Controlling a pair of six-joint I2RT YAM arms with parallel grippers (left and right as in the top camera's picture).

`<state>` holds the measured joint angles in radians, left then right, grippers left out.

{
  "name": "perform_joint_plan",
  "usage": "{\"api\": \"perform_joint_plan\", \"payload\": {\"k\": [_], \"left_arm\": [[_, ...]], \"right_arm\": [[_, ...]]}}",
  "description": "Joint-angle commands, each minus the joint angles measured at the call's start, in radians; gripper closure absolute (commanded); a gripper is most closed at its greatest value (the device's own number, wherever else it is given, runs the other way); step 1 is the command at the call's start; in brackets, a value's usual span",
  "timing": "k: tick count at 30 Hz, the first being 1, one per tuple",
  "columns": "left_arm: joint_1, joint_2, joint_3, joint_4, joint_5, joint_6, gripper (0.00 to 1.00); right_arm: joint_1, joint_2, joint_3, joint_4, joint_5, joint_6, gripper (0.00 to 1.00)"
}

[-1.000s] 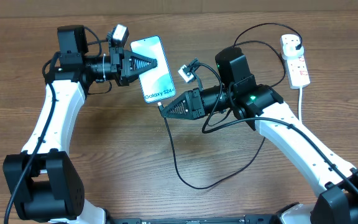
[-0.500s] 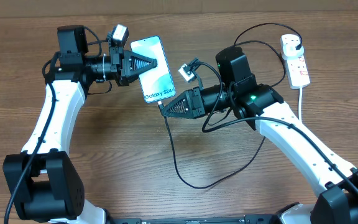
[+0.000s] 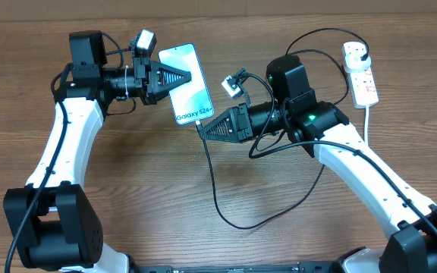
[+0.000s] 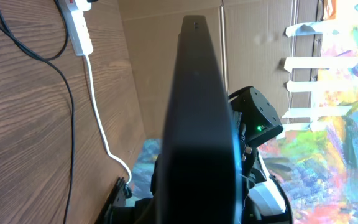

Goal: Plug charger to phone and switch on socket

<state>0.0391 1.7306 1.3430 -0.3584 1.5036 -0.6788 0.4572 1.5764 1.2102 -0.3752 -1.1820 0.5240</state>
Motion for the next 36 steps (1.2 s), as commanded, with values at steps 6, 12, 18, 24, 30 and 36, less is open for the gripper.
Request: {"api": "perform_joint_plan", "payload": {"k": [6,12,18,24,30,36], "left_arm": [[-0.014,-0.005,0.014,0.004,0.035,-0.002,0.96],[-0.014,-0.005,0.014,0.004,0.035,-0.002,0.96],[-0.014,-0.005,0.014,0.004,0.042,-0.003,0.96],[-0.014,-0.005,0.014,0.004,0.042,-0.021,0.96],[-0.014,-0.005,0.014,0.004,0.043,-0.026,0.96],[-0.014,-0.005,0.014,0.004,0.042,-0.033,0.96]], "right_arm": [[-0.007,-0.011,0.021,0.015,-0.008,0.004,0.96],[-0.007,-0.011,0.021,0.016,-0.008,0.004,0.96],[-0.007,-0.011,0.021,0.019,-0.008,0.005,0.96],[-0.007,-0.011,0.021,0.019,-0.004,0.005,0.96],[-0.006,-0.011,0.021,0.018,-0.004,0.005,0.96],[-0.006,-0.011,0.021,0.018,-0.004,0.005,0.96]]}}
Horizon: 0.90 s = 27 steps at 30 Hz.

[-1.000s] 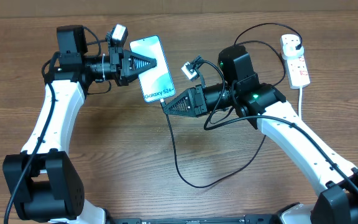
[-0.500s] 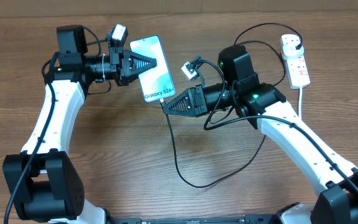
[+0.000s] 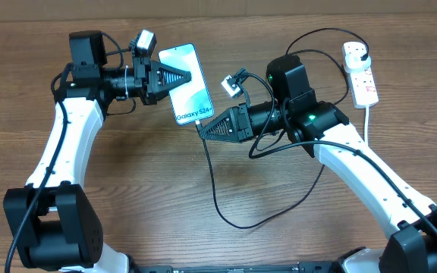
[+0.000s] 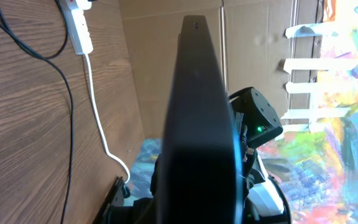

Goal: Plug charger to phone and switch on socket

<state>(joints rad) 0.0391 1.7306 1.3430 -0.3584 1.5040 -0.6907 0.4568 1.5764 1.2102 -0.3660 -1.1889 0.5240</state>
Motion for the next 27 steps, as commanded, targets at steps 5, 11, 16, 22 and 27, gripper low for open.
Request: {"api": "perform_joint_plan", "payload": {"k": [5,11,16,22,27], "left_arm": [[-0.014,-0.005,0.014,0.004,0.042,-0.021,0.95],[-0.014,-0.005,0.014,0.004,0.042,-0.021,0.96],[-0.014,-0.005,0.014,0.004,0.042,-0.02,0.96],[-0.014,-0.005,0.014,0.004,0.043,-0.02,0.96],[-0.016,-0.005,0.014,0.004,0.051,-0.019,0.96]], "right_arm": [[-0.006,-0.011,0.021,0.005,0.006,0.008,0.96],[-0.003,-0.011,0.021,0.006,0.01,0.008,0.96],[-0.003,-0.011,0.021,0.013,0.01,0.014,0.96],[-0.003,-0.011,0.021,0.029,0.01,0.034,0.96],[-0.003,-0.011,0.021,0.028,0.011,0.034,0.96]]}}
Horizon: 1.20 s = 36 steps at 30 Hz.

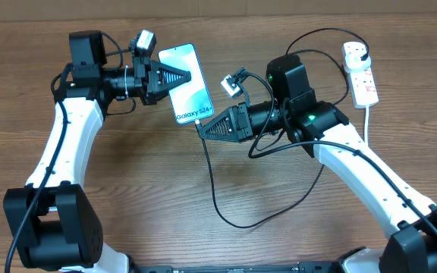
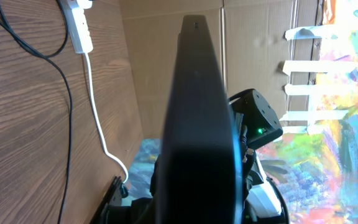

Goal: Plug charger to phone and switch on socket

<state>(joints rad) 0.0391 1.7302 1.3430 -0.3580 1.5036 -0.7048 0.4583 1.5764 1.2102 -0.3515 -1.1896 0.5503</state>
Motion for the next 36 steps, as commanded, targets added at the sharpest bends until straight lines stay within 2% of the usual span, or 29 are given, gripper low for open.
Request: {"api": "perform_joint_plan", "payload": {"k": [1,36], "left_arm": [[-0.016,-0.004,0.014,0.004,0.061,-0.005,0.96],[-0.016,-0.004,0.014,0.004,0.076,-0.006,0.96]], "right_arm": [[-0.005,-0.011,0.021,0.013,0.019,0.008,0.96],[0.0,-0.011,0.021,0.002,0.038,0.026,0.96]]}}
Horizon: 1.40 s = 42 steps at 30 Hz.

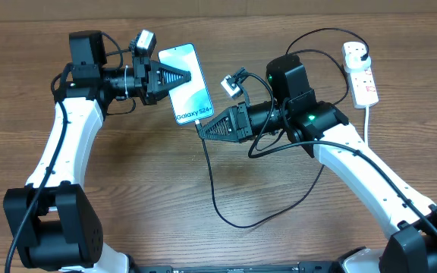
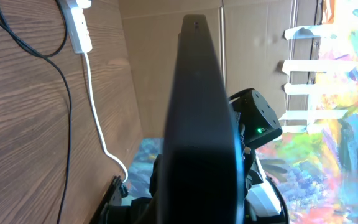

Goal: Plug charger to phone and switch on socket

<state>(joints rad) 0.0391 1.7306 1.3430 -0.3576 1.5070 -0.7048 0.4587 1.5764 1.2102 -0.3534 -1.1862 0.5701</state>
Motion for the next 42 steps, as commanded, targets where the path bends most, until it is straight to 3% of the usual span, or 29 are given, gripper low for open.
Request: {"api": "perform_joint_plan", "payload": {"k": [1,42], "left_arm": [[-0.016,-0.005,0.014,0.004,0.073,-0.006,0.96],[0.006,-0.005,0.014,0.029,0.012,-0.006,0.96]], "right_arm": [[0.0,-0.011,0.021,0.004,0.034,0.006,0.96],[0.0,-0.011,0.021,-0.025,0.002,0.002,0.96]]}}
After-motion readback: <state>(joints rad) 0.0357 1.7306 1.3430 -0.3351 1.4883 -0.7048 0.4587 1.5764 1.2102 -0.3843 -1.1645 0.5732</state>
